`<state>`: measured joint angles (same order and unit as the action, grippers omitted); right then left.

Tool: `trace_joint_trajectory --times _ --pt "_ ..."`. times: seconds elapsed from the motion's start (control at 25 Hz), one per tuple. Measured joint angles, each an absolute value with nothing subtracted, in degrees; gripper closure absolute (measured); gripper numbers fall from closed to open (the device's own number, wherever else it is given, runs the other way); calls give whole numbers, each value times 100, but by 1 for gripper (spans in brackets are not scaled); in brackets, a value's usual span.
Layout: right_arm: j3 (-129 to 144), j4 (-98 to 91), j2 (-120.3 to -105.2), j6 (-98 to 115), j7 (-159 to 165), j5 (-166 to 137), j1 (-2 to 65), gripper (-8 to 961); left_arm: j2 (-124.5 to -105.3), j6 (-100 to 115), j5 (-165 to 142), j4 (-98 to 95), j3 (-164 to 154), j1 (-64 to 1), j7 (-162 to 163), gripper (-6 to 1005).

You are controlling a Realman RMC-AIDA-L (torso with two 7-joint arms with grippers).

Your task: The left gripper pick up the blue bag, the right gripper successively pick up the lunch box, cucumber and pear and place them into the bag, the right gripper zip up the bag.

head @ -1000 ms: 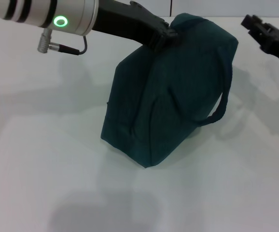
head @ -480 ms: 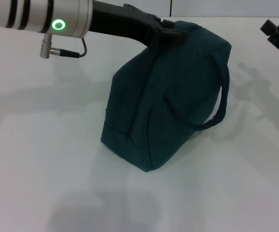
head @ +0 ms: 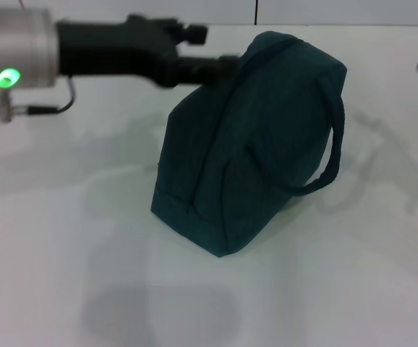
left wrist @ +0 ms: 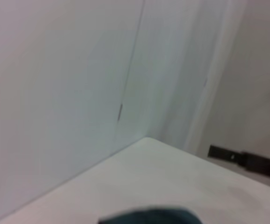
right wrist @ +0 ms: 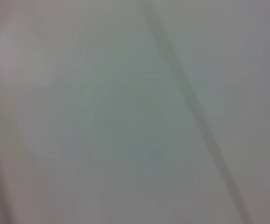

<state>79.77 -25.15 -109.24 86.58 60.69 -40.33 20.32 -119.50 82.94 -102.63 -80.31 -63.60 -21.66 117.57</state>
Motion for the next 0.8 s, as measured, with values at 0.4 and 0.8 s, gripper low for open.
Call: trace_joint_trajectory --times 0.4,0.8 --pt "7969 -3500 -10766 9673 6017 -6351 1551 67 -11935 9343 -9221 -7236 -5850 -571 8981 204" --pt "7974 -2939 -11202 9000 5189 -7072 1291 68 -11938 9381 -9652 -5243 -5535 -307 6912 204"
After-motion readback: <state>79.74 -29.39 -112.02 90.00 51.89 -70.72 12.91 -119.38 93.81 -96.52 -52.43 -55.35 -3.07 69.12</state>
